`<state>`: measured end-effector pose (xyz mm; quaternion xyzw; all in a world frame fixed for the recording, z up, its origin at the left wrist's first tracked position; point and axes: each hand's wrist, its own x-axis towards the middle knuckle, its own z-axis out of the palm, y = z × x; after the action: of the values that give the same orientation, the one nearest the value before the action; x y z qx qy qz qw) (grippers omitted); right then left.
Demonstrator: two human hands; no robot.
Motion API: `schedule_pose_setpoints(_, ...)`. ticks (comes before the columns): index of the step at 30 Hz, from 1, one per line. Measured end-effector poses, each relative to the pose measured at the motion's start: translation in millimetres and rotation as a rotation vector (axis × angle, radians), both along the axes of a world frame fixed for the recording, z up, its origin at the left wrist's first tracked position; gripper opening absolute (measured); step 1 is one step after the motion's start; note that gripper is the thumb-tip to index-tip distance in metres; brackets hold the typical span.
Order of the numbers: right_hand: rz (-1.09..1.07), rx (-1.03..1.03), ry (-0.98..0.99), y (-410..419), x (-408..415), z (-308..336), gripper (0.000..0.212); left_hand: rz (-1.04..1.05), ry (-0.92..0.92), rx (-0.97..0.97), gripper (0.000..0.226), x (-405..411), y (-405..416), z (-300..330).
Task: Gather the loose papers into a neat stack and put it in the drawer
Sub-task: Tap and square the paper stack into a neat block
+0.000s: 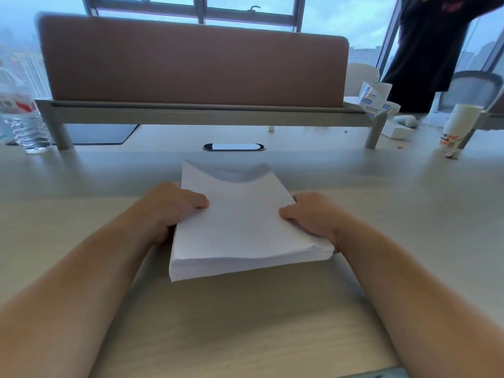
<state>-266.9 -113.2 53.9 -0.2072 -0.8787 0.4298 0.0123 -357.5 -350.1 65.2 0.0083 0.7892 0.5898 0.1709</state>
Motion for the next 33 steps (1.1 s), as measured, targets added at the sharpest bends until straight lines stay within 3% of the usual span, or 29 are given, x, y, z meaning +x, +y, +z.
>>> schedule_pose_setpoints(3,-0.018,-0.096,0.157,1.1,-0.6,-6.2,0.018,-0.034,0.185,0.068,0.01,0.0,2.4,-3.0)
schedule_pose_setpoints(6,-0.068,-0.141,0.411,-0.9,0.6,-6.8,0.007,-0.026,0.251,0.292,0.012,3.7,5.3,3.1)
schedule_pose_setpoints(9,-0.089,-0.053,0.649,-6.7,4.5,-1.6,0.012,-0.018,0.356,0.421,0.017,15.8,12.1,10.7)
schedule_pose_setpoints(13,-0.075,0.037,0.814,-11.9,9.8,2.2,0.015,0.011,0.556,0.459,0.026,29.9,17.1,13.8)
schedule_pose_setpoints(20,-0.045,-0.206,0.943,-6.9,8.8,3.0,0.018,-0.028,0.531,0.57,0.026,32.7,20.6,11.4)
schedule_pose_setpoints(27,-0.028,-0.023,0.989,-10.0,10.9,0.7,0.019,-0.051,0.585,0.518,0.037,40.3,22.1,10.1)
schedule_pose_setpoints(33,-0.024,-0.242,1.014,-4.4,10.5,7.7,0.013,-0.067,0.525,0.623,0.021,27.2,15.0,13.9)
